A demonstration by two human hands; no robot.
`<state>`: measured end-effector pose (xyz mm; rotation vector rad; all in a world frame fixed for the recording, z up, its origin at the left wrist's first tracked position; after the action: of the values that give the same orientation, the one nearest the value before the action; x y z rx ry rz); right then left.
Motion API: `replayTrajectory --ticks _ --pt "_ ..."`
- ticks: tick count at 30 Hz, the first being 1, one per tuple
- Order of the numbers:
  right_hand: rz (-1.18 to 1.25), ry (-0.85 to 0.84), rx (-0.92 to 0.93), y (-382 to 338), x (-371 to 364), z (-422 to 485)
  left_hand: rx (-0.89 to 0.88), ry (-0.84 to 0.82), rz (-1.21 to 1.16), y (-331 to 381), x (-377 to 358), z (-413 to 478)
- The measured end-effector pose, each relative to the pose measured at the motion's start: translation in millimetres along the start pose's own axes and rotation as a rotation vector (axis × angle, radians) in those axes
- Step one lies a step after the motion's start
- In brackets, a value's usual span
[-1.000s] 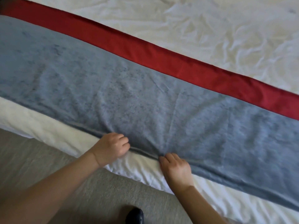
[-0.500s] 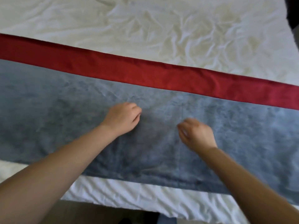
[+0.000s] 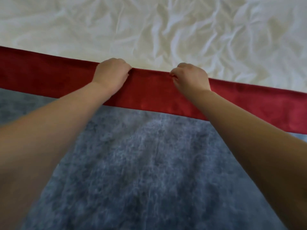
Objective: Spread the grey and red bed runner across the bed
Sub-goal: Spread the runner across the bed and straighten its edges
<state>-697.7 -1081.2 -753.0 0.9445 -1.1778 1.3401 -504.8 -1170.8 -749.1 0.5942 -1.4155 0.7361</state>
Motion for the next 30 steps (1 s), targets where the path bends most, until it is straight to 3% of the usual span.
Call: replayTrajectory --ticks 4,10,13,14,18,23,30 --pt "0.001 -0.069 -0.017 8 -17 5 0.004 0.002 0.0 -3 -9 12" --pt "-0.09 -0.09 -0.02 3 -28 10 -0.232 0.037 0.007 1 -10 23" --pt "-0.126 0.049 0.032 2 -20 18 -0.363 0.079 0.026 -1 -5 27" --pt "-0.126 0.078 0.007 5 -19 21 -0.351 0.091 0.026 -3 -4 30" --pt "-0.07 -0.078 -0.122 11 -32 24 -0.23 0.029 0.003 -5 -11 39" --pt "0.092 0.019 -0.083 33 -12 6 -0.186 0.049 -0.12 -6 -13 35" --pt "-0.042 -0.072 -0.05 112 25 -34 -0.355 0.065 -0.271 39 -13 49"
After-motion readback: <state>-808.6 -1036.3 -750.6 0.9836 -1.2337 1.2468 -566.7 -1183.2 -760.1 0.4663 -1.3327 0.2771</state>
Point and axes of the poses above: each hand's wrist, its own z-axis towards the middle knuckle, its own x-axis out of the back of the hand, y = z × x, the point moved 4 cm from there along z, towards the middle knuckle, and after that the axes turned 10 degrees about y, right-handed, at the moved point
